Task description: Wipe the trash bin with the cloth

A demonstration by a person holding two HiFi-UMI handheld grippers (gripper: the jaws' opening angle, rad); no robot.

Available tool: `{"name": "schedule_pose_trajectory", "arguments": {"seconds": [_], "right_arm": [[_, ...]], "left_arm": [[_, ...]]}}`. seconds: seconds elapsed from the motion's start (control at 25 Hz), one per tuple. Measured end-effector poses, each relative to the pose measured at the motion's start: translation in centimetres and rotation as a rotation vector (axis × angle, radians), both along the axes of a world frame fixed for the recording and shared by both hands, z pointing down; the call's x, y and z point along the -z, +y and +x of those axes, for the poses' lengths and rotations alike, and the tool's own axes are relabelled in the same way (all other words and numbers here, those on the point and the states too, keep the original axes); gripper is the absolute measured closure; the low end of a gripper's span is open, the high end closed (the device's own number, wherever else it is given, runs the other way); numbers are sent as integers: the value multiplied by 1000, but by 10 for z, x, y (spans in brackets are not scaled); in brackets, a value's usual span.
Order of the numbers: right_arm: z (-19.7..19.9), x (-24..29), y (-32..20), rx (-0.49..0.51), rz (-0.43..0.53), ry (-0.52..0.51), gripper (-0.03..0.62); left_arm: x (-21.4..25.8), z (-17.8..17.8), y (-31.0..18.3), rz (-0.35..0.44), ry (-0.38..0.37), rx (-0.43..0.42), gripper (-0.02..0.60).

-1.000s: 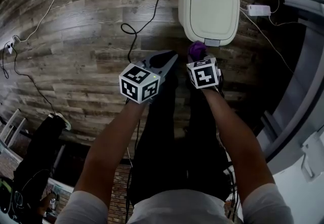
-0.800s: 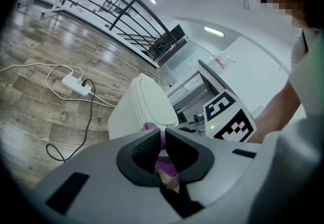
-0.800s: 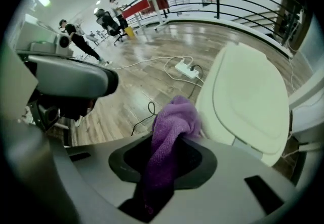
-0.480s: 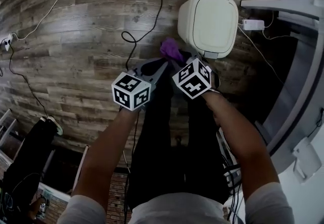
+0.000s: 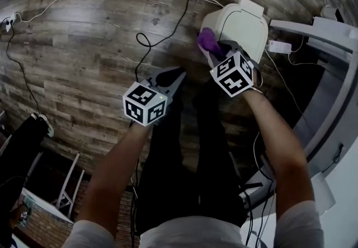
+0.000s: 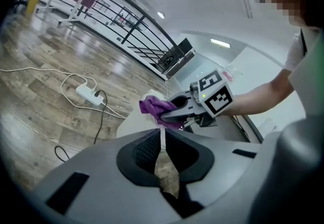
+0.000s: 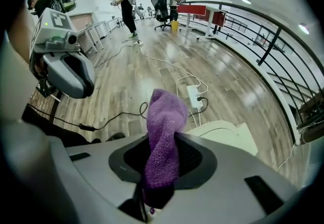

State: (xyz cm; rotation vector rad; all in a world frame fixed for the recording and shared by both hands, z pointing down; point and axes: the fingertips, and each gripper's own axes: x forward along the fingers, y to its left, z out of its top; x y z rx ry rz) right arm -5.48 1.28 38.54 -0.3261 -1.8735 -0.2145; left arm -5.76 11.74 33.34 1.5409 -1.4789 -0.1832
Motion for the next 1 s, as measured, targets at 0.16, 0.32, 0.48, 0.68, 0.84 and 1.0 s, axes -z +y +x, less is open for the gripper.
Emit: {"name": "schedule_pose_trajectory", "arguments": {"seconds": [0.16,0.32,0.48,0.68,0.84,1.0], "right_arm": [[-20,2,-58,71,83,31,487],[-45,0,-120,142,214,87,487],[-71,-12,-157,200,287,168,487],[-78,-28,-191,190,351,296,487],[-99,-35,-193,259,357,281,487],[-93,-42,-212,224,421,361,487]], "left_arm": [[1,4,-11,3,7,45,552],[3,10,-21,14,-4,69,552],[2,11,-30,27,-19,83,552],[-3,14,-37,40,-12,102,552],[-6,17,-34,37,1,113,552],[-10,18,-33,32,11,114,552]]}}
